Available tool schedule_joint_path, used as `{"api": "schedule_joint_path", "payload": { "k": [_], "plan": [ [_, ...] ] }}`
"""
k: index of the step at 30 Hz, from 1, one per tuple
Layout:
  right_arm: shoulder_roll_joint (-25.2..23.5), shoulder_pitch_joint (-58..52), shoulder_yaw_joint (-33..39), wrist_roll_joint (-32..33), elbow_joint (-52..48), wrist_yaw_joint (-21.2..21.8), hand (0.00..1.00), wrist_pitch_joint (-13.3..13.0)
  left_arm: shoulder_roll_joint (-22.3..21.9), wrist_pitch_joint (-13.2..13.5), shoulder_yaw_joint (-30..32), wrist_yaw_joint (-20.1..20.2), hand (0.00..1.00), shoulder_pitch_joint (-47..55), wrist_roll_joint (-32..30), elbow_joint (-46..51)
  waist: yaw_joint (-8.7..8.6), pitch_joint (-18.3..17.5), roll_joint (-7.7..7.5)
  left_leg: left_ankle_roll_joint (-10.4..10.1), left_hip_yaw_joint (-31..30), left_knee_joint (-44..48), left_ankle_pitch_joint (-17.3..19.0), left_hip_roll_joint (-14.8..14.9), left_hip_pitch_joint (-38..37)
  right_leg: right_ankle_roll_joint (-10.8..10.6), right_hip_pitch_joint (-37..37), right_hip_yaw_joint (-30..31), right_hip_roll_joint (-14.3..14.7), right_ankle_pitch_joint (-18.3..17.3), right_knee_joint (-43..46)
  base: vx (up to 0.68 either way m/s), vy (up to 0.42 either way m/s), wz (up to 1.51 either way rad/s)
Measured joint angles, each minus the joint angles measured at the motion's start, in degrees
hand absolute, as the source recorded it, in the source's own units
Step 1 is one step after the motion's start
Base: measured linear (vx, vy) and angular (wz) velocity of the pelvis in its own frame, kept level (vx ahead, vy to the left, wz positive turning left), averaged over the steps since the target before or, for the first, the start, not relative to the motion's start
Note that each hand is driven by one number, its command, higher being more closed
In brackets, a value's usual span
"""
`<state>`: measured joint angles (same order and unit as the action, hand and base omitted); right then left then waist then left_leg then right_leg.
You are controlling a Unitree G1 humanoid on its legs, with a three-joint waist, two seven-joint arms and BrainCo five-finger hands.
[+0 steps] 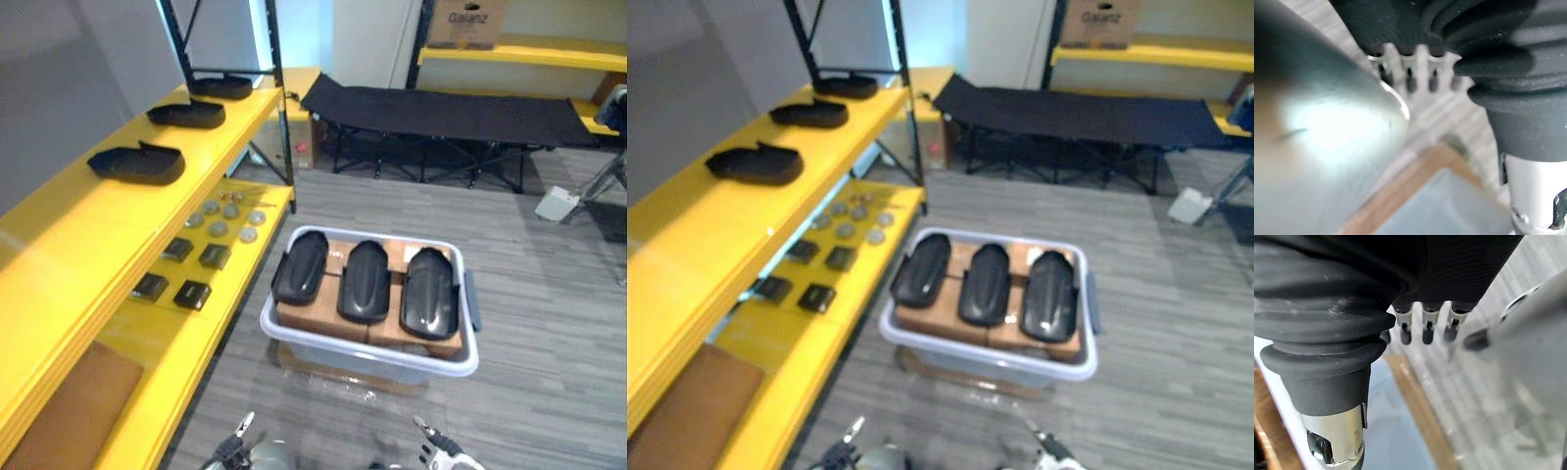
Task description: Walk over and take plastic housings, then place them on the shelf
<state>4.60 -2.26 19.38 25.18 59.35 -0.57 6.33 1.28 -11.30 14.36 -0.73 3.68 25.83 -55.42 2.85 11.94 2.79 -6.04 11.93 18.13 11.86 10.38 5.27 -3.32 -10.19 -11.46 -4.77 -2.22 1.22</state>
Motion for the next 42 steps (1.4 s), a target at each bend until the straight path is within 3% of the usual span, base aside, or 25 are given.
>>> {"api": "schedule_joint_path", "payload": {
  "k": [1, 2, 9, 14, 17, 19, 21, 24, 26, 28, 31, 36, 42],
  "plan": [
    [0.3, -0.58, 0.47, -0.02, -0.02, -0.73, 0.0, 0.14, 0.05, 0.12, 0.07, -0.01, 0.0, 0.11, -0.03, -0.23, 0.08, -0.07, 0.13, -0.06, 0.08, -1.92, -4.83, -0.03, -0.26, -0.72, -0.41, 0.39, -0.16, -0.48, 0.02, 0.21, 0.097, -0.06],
    [-4.19, -6.66, 1.89, -0.22, -2.8, -1.57, 0.0, 0.22, 1.77, 2.45, -2.21, 0.33, 0.0, -0.04, -4.35, 0.27, 0.45, -1.99, -4.88, 1.8, 4.17, -14.86, -12.67, -6.06, -7.15, -3.92, 0.72, -0.54, -5.63, -2.35, 0.81, 0.06, 0.036, -0.05],
    [-4.34, -6.47, 1.36, -0.01, -2.79, -1.45, 0.0, -0.11, 1.72, 2.85, -2.2, -0.28, 0.0, -0.04, -4.39, 0.28, 0.46, -1.55, -5.35, 1.78, 3.72, -17.44, -13.62, -7.11, -7.32, -4.37, 1.32, -1.48, -6.51, -2.7, 1.52, 0.03, 0.009, 0.05],
    [-5.46, -5.99, -0.21, 4.39, -2.58, -1.76, 0.0, -3.67, 2.76, 6.37, -4.67, -3.1, 0.0, -0.06, -4.48, 0.25, -0.25, -0.22, -6.44, 2.6, 3.19, -23.15, -15.33, -10.1, -8.54, -6.53, 3.17, -2.73, -9.41, -3.45, 4.07, 0.06, 0.08, 0.1],
    [-5.9, -5.25, -0.5, 7.88, -2.46, -2.54, 0.0, -4.3, 3.82, 8.25, -6.49, -5.86, 0.0, -0.26, -4.41, 0.09, -0.59, 1.4, -7.2, 3.72, 4.29, -23.24, -13.93, -9.86, -9.85, -8.66, 5.78, -2.83, -10.29, -2.4, 10.31, 0.04, 0.114, -0.16],
    [-6.52, -5.34, -0.29, 10.76, -2.15, -3.78, 0.0, -4.76, 4.67, 8.85, -7.22, -6.77, 0.0, -0.36, -4.5, -0.09, -0.87, 2.5, -7.28, 3.59, 4.33, -23.25, -13.63, -8.21, -10.28, -7.87, 8.07, -2.78, -9.39, -0.93, 14.11, 0.03, 0.062, -0.05],
    [-7.19, -5.72, 0.21, 14.0, -1.14, -5.93, 0.0, -4.81, 6.16, 9.17, -7.46, -7.1, 0.0, -1.19, -6.84, -0.46, -0.77, 3.1, -9.01, 2.67, 4.8, -23.24, -13.46, -6.65, -10.07, -6.7, 8.52, -2.43, -7.51, -1.25, 9.75, 0.05, 0.018, -0.11],
    [-6.91, -5.07, 0.23, 14.09, 0.02, -7.72, 0.0, -4.75, 6.86, 9.95, -7.77, -7.17, 0.0, -2.57, -8.28, -1.79, -0.54, 3.86, -10.58, 2.14, 7.61, -23.11, -13.14, -7.34, -10.0, -4.55, 11.08, 1.08, -6.39, 3.55, 5.48, 0.05, -0.022, -0.48],
    [-6.14, -3.91, 0.36, 14.05, 0.31, -8.62, 0.0, -4.79, 6.74, 10.28, -8.03, -7.21, 0.0, -3.31, -8.07, -2.06, -0.82, 4.04, -10.53, 2.17, 9.76, -22.85, -13.17, -7.76, -9.14, -4.42, 11.75, 3.41, -5.89, 3.48, 2.55, 0.1, -0.069, -0.71],
    [-5.14, -2.37, 1.62, 13.99, 0.25, -9.37, 0.0, -5.43, 6.17, 11.11, -8.37, -7.11, 0.0, -5.14, -7.82, -1.99, -1.5, 6.6, -9.33, 2.28, 10.73, -22.11, -13.06, -7.75, -8.44, -4.43, 12.44, 4.95, -5.68, 3.56, 1.32, 0.05, -0.072, -0.51],
    [-3.67, -0.01, 2.04, 12.19, -0.47, -9.96, 0.0, -8.84, 5.4, 11.6, -8.93, -7.07, 0.0, -7.37, -7.77, -0.43, -2.8, 11.15, -8.05, 1.94, 9.63, -14.4, -8.07, -5.63, -6.14, -4.39, 13.87, 7.4, -4.74, 3.69, 3.39, -0.02, -0.04, -0.45],
    [-2.49, 1.9, 3.1, 12.57, -5.93, -17.02, 0.0, -18.93, 6.47, 12.45, -11.16, -7.52, 0.0, -8.72, -4.13, 2.93, -3.44, 13.41, -9.18, 2.73, 9.03, -0.88, -1.09, -3.17, 2.36, -4.23, 19.64, 8.64, -4.52, 4.01, 7.54, -0.06, 0.028, -0.19],
    [3.1, 3.84, 14.66, 12.32, -19.36, -29.74, 0.0, -29.27, 10.65, 12.46, -11.78, -9.69, 0.0, -8.51, -3.69, 2.77, -3.87, 14.81, -8.94, 3.62, 3.66, 2.36, 0.4, -3.63, 8.24, -3.53, 21.23, 3.35, -5.92, 5.4, 9.26, -0.07, 0.069, 0.4]
  ]
}}
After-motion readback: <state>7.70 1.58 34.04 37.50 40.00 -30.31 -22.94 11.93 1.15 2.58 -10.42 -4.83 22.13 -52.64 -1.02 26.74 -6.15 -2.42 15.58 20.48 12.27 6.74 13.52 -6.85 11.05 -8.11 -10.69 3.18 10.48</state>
